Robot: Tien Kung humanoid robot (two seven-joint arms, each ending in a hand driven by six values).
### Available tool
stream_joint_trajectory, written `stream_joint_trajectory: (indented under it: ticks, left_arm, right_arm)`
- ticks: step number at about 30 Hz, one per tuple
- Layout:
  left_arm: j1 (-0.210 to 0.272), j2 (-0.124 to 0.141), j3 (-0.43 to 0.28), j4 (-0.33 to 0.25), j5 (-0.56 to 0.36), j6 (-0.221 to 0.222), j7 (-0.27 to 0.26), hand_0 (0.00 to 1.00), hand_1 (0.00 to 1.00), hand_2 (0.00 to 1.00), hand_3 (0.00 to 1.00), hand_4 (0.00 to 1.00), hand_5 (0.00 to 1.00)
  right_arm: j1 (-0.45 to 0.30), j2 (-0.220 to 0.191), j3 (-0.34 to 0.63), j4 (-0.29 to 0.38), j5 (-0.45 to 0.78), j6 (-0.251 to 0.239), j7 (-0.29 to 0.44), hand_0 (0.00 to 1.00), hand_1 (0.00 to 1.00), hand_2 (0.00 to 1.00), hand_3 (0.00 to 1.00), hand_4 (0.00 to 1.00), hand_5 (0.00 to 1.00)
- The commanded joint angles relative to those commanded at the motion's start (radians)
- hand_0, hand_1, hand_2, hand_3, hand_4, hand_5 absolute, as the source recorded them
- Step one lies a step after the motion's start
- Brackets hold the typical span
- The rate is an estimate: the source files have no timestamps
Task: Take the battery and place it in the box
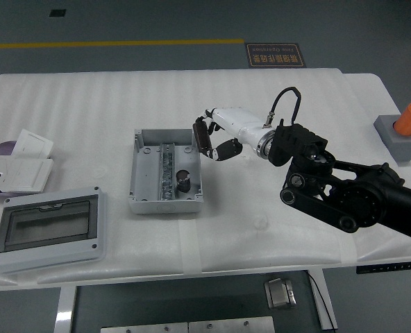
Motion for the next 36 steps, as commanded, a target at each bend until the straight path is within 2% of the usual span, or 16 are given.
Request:
stream_joint_trajectory:
  ticks: [2,5,7,8,13,14,19,20,25,26,29,36]
  left_arm:
    - [0.001,0.000,0.001,0.000,-0.001,0.000,0.000,0.645,0.646,0.525,0.576,0.595,0.491]
    - [0.002,0.000,0.002,0.000,-0.001,0.000,0.000,0.645,0.646,0.525,0.576,0.595,0.491]
    - [0.003,-0.001,0.003,0.000,-0.001,0.000,0.000,0.645,0.646,0.525,0.576,0.595,0.491]
    - [0.003,-0.002,0.003,0.000,-0.001,0.000,0.000,0.645,0.646,0.523,0.573,0.597,0.497]
    - [0.002,-0.002,0.005,0.000,-0.001,-0.001,0.000,0.645,0.646,0.523,0.573,0.597,0.497]
    - [0.002,-0.002,0.006,-0.001,-0.002,-0.001,0.000,0.645,0.646,0.523,0.571,0.599,0.503]
    - [0.003,-0.004,0.009,-0.001,-0.004,-0.002,0.001,0.645,0.646,0.523,0.571,0.599,0.503]
    - [0.003,-0.004,0.009,-0.001,-0.003,-0.002,0.001,0.645,0.646,0.522,0.571,0.598,0.502]
    - [0.001,-0.005,0.005,-0.001,0.000,-0.003,0.001,0.645,0.646,0.522,0.571,0.598,0.502]
    - [0.001,-0.005,0.005,-0.001,0.001,-0.003,0.001,0.645,0.646,0.521,0.570,0.599,0.501]
    - [0.000,-0.004,0.003,-0.002,0.002,-0.003,0.001,0.645,0.646,0.521,0.570,0.599,0.501]
    - [0.004,-0.001,0.005,-0.002,0.002,-0.004,0.000,0.645,0.646,0.519,0.570,0.597,0.499]
  right_arm:
    - [-0.012,0.015,0.017,0.040,-0.002,-0.005,-0.001,0.702,0.638,0.546,0.570,0.398,0.002]
    - [-0.027,0.036,0.020,0.066,-0.002,-0.012,0.003,0.702,0.638,0.546,0.570,0.398,0.002]
    - [-0.036,0.054,0.015,0.060,0.002,-0.016,0.004,0.702,0.638,0.546,0.570,0.398,0.002]
    - [-0.039,0.060,0.012,0.054,0.004,-0.018,0.005,0.707,0.632,0.570,0.624,0.444,0.002]
    - [-0.050,0.088,-0.009,0.004,0.011,-0.043,0.018,0.707,0.632,0.570,0.624,0.444,0.002]
    - [-0.051,0.092,-0.013,-0.006,0.014,-0.045,0.020,0.781,0.737,0.746,0.906,0.610,0.292]
    - [-0.057,0.106,-0.028,-0.042,0.017,-0.049,0.026,0.781,0.737,0.746,0.906,0.610,0.292]
    - [-0.058,0.107,-0.030,-0.047,0.017,-0.048,0.026,0.863,0.833,0.865,0.998,0.807,0.390]
    - [-0.062,0.108,-0.035,-0.066,0.018,-0.041,0.027,0.863,0.833,0.865,0.998,0.807,0.390]
    - [-0.063,0.107,-0.036,-0.070,0.017,-0.039,0.027,0.875,0.834,0.857,0.998,0.844,0.411]
    - [-0.068,0.103,-0.033,-0.071,0.013,-0.036,0.025,0.875,0.834,0.857,0.998,0.844,0.411]
    - [-0.112,0.066,0.038,-0.034,-0.006,-0.043,0.031,0.875,0.828,0.830,0.998,0.862,0.427]
